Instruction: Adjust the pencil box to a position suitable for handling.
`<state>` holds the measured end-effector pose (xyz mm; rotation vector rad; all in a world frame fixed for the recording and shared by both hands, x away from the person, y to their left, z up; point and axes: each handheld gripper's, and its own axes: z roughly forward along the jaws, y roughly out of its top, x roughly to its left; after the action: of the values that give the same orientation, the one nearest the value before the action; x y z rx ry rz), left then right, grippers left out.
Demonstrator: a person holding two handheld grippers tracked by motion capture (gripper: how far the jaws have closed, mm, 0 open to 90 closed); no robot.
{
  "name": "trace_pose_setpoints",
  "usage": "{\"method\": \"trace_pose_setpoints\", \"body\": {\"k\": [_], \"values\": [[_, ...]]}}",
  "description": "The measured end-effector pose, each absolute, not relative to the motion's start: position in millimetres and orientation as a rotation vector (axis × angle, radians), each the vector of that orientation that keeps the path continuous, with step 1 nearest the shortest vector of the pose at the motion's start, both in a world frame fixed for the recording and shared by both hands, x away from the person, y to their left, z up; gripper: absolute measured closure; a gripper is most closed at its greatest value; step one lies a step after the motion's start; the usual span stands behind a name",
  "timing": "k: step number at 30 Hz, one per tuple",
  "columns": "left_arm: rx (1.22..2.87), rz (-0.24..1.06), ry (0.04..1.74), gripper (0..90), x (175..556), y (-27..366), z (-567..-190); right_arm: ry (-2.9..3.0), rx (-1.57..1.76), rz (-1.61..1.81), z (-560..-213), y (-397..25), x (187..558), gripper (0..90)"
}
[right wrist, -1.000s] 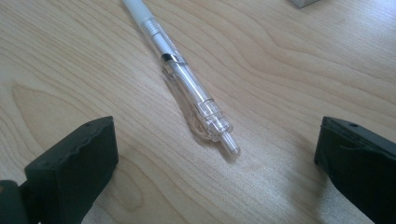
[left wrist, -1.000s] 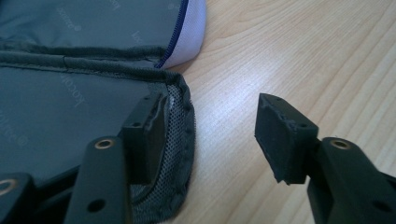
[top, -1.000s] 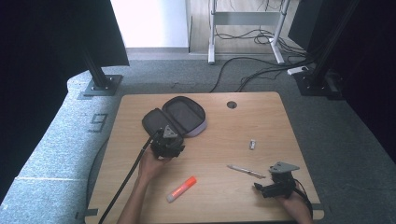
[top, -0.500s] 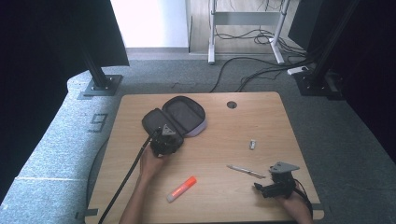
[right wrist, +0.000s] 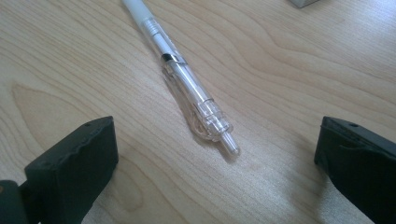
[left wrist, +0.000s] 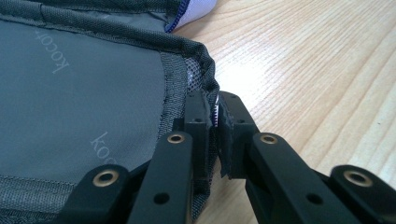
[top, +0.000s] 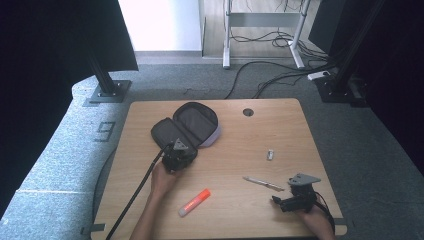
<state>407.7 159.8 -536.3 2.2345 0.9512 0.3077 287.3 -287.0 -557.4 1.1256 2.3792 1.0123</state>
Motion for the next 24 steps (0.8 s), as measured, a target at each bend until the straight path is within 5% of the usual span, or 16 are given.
{"method": "trace_pose_setpoints", "body": {"k": [24], "values": [[2.254, 0.245, 0.887, 88.3, 403.0, 150.5, -532.2, 2.379, 1.126, 1.012, -557.4, -287.0, 287.3, 0.0]]}}
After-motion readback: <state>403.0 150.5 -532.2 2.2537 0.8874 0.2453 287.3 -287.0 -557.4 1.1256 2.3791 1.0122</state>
